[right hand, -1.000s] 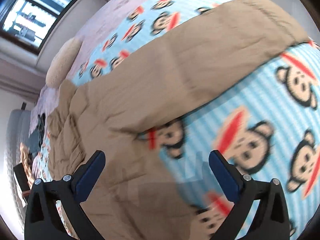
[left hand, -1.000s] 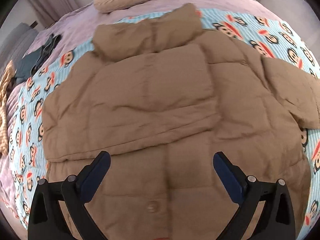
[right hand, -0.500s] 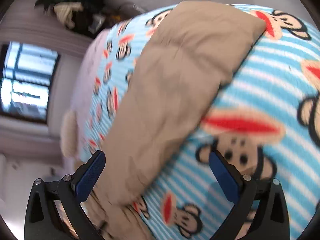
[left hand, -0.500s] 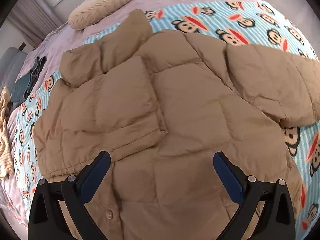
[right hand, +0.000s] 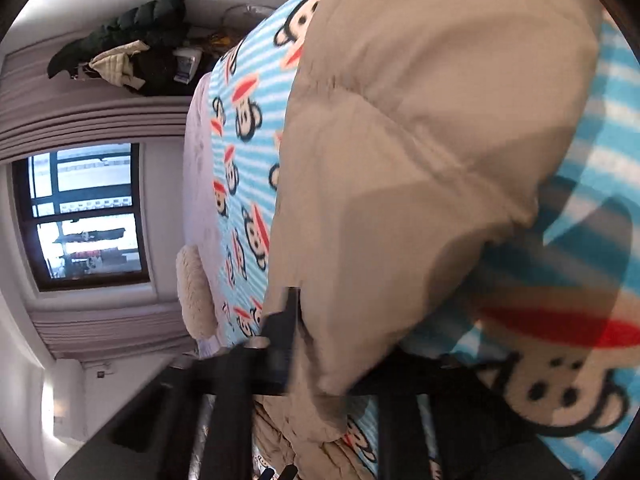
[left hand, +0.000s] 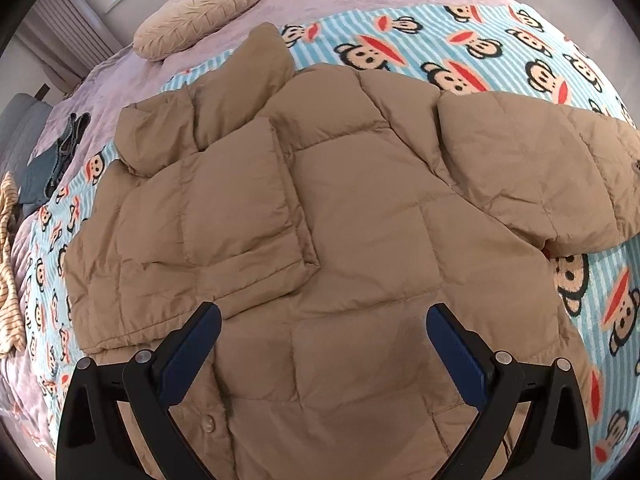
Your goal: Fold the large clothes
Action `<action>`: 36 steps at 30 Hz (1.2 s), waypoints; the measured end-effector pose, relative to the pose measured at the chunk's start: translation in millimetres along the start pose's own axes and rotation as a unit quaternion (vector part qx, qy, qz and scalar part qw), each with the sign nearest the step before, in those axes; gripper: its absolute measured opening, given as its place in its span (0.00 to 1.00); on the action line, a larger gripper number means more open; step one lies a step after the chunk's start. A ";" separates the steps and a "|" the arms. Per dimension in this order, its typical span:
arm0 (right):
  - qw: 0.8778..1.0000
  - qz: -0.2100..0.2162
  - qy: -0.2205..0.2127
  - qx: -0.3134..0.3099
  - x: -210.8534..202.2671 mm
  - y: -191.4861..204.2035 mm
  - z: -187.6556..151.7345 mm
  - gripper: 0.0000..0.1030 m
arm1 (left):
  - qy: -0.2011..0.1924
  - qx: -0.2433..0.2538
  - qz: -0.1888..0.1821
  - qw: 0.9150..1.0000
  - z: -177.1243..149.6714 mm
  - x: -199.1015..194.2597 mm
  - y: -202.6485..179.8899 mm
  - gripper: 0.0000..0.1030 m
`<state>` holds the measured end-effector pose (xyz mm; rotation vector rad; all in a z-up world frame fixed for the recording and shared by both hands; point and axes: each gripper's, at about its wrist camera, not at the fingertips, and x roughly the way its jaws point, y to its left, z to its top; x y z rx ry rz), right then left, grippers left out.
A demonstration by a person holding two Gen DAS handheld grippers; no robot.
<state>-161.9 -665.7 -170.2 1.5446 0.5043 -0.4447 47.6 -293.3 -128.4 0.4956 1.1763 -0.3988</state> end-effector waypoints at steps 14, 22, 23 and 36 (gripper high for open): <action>0.963 0.003 0.031 -0.268 42.2 163.5 -103.4 0.08 | -0.049 -0.096 -0.057 0.993 -7.1 -8.5 105.3 1.00; 0.879 -0.012 0.105 -0.465 129.4 236.7 -273.8 0.08 | -0.062 -0.186 -0.043 0.980 -33.0 2.7 216.0 1.00; 0.871 -0.016 0.116 -0.476 140.1 237.0 -291.9 0.08 | -0.061 -0.197 -0.041 0.978 -38.0 5.6 229.9 1.00; 0.849 -0.135 0.189 -0.474 237.9 154.4 -363.6 0.19 | -0.052 -0.231 -0.054 0.970 -65.8 41.5 287.3 1.00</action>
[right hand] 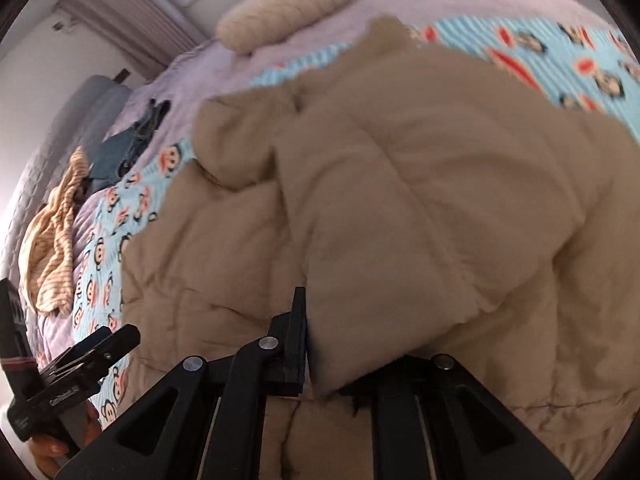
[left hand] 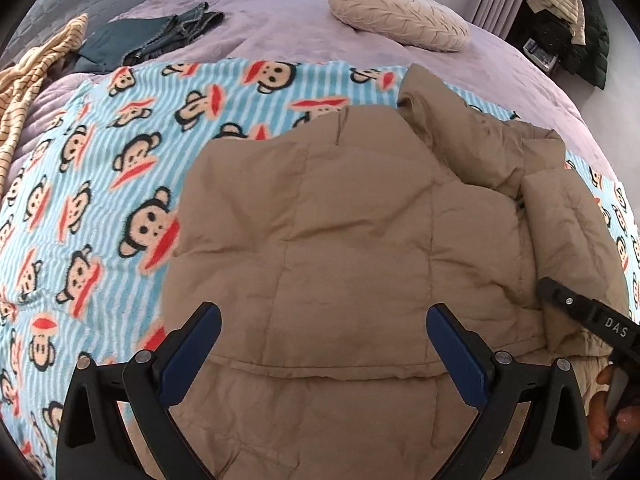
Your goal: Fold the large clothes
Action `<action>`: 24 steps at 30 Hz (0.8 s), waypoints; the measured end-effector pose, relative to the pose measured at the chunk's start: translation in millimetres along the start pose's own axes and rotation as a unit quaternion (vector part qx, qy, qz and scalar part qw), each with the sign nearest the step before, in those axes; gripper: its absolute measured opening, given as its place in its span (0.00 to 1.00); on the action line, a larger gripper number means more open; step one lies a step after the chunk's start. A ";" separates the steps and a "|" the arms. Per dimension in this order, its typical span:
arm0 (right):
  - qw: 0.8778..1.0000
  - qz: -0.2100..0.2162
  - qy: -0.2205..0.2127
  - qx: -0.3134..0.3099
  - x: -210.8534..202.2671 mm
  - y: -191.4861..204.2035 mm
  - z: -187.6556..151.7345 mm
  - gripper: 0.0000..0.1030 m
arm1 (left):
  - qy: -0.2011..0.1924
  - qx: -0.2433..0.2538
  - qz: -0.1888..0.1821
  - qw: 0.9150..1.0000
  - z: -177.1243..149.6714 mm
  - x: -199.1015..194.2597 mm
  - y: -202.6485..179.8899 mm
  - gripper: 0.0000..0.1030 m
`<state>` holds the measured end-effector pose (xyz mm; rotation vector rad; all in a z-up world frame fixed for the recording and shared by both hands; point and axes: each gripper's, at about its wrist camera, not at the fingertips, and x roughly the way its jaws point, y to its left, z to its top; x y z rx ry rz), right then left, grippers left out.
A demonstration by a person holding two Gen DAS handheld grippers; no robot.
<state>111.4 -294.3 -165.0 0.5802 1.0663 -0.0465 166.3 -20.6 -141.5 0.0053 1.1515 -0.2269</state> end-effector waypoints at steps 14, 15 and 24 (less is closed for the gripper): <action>0.968 0.093 -0.058 0.225 -66.1 -83.2 7.2 0.58 | 0.006 -0.023 -0.114 0.993 12.4 5.3 -5.5 1.00; 0.967 0.091 -0.062 0.230 -67.1 -87.7 11.3 0.50 | 0.004 -0.027 -0.122 0.992 13.3 4.1 -2.0 1.00; 0.993 0.099 -0.045 0.053 -53.7 2.9 37.1 0.09 | 0.001 -0.101 -0.190 0.977 20.4 -0.4 41.5 1.00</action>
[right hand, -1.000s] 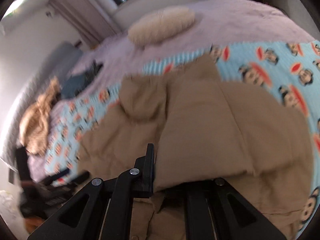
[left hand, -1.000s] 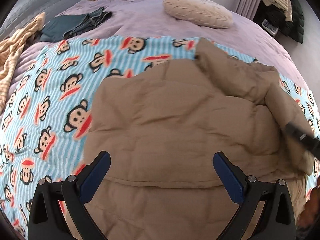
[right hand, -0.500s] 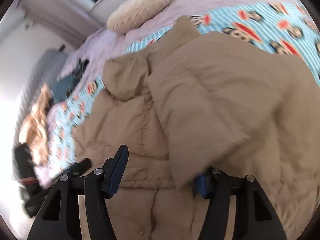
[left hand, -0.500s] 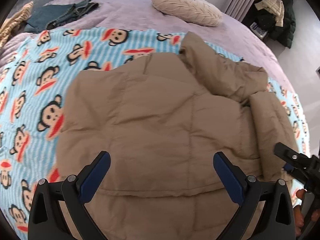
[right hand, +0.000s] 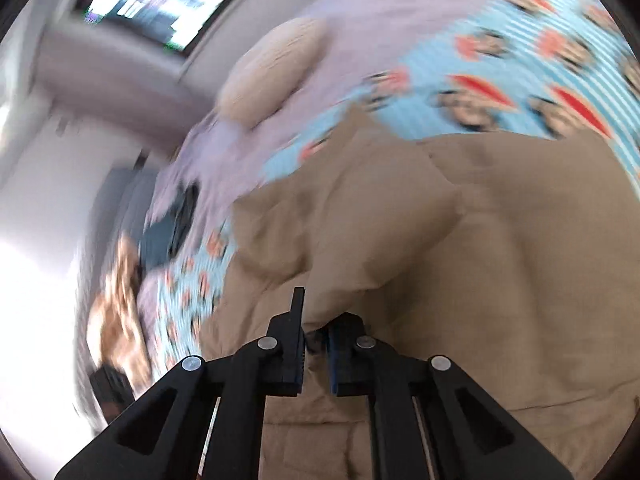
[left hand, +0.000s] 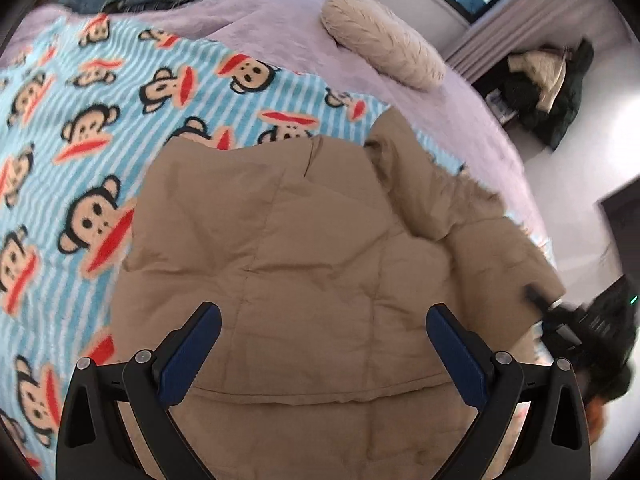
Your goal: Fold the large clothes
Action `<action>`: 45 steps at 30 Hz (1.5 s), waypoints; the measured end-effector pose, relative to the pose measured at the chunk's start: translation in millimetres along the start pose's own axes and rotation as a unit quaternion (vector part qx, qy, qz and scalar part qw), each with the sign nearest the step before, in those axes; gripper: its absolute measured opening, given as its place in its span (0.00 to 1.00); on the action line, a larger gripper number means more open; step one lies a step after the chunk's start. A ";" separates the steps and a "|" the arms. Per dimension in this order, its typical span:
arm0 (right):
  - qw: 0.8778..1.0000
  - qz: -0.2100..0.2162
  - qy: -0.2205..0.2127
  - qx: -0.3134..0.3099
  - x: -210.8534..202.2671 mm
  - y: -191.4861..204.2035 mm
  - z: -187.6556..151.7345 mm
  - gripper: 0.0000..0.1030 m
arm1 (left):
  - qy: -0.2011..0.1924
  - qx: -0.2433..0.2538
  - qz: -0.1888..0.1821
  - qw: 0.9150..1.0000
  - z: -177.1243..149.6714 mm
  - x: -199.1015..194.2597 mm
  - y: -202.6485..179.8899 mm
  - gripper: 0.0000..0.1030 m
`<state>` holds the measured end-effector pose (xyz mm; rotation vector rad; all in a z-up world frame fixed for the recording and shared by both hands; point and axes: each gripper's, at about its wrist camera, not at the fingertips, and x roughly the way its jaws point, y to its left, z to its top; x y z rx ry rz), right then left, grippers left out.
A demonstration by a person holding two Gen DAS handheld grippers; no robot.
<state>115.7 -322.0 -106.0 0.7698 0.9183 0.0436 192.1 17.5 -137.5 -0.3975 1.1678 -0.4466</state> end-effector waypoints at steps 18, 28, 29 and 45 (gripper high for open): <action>0.987 -0.096 0.082 0.100 -61.8 -101.6 -74.0 0.51 | 0.075 0.004 -0.105 0.992 -9.9 42.1 -26.6 0.92; 0.980 -0.154 0.008 0.129 -81.9 -158.2 -33.7 0.08 | 0.091 0.066 -0.030 0.993 -29.8 60.1 -35.6 0.15; 0.979 -0.164 0.016 0.118 -70.5 -157.2 -30.1 0.08 | 0.092 0.074 -0.019 0.993 -33.0 64.4 -34.6 0.15; 0.976 -0.213 -0.041 0.035 -128.6 -123.0 -23.1 0.24 | -0.007 0.156 0.054 0.986 -11.1 9.7 -70.9 0.55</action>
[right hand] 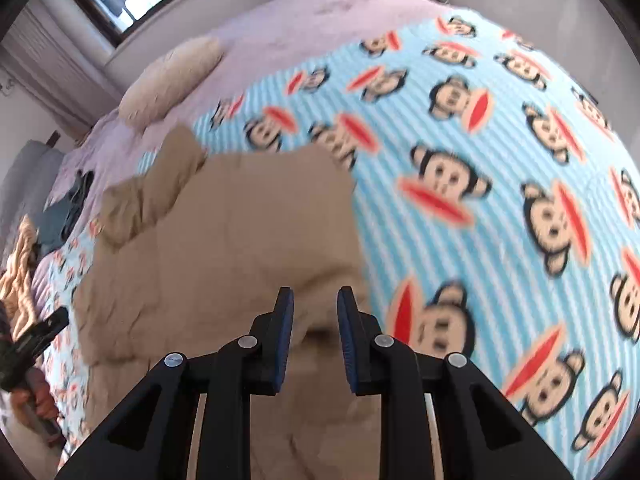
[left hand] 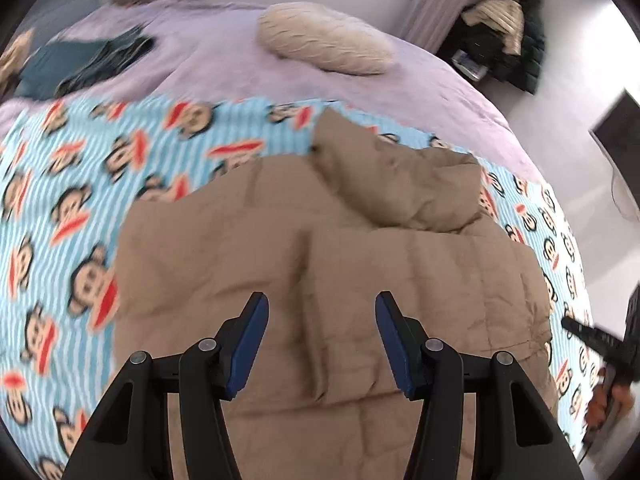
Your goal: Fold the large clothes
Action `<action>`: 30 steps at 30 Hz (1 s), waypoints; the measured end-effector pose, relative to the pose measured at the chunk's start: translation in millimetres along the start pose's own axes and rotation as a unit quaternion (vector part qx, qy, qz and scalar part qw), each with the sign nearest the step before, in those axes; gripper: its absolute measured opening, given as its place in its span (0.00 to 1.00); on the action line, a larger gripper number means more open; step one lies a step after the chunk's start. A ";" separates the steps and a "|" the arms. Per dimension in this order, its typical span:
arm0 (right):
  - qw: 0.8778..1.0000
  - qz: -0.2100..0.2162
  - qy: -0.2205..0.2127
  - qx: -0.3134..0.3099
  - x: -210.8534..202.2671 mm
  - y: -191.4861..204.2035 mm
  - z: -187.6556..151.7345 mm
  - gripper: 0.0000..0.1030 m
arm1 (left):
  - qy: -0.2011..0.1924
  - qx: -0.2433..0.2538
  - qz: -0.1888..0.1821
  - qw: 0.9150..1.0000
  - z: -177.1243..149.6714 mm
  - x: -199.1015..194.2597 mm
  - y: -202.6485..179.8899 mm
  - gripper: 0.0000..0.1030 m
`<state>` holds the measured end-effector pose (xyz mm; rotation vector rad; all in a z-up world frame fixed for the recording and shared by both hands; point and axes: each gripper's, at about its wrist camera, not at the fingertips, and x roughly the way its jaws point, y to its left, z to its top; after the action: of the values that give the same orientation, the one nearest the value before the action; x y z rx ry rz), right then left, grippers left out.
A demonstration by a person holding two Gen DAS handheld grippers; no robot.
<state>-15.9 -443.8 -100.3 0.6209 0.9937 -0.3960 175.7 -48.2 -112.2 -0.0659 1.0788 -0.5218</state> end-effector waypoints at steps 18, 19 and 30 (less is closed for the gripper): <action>0.998 -0.039 0.045 -0.028 72.8 0.2 7.6 0.24 | 0.048 0.013 0.045 0.998 -18.7 77.3 -19.8 0.56; 0.998 -0.041 0.042 -0.030 67.4 2.1 7.9 0.24 | 0.047 0.009 0.051 0.998 -18.2 73.2 -19.6 0.56; 0.998 -0.009 0.056 0.008 7.9 -12.8 -31.1 0.66 | 0.052 -0.002 0.094 0.994 -48.0 11.7 -31.2 0.56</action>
<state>-39.5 -433.7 -123.3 0.6546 1.1055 -0.3894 127.3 -71.2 -135.6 0.0597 1.1736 -0.3574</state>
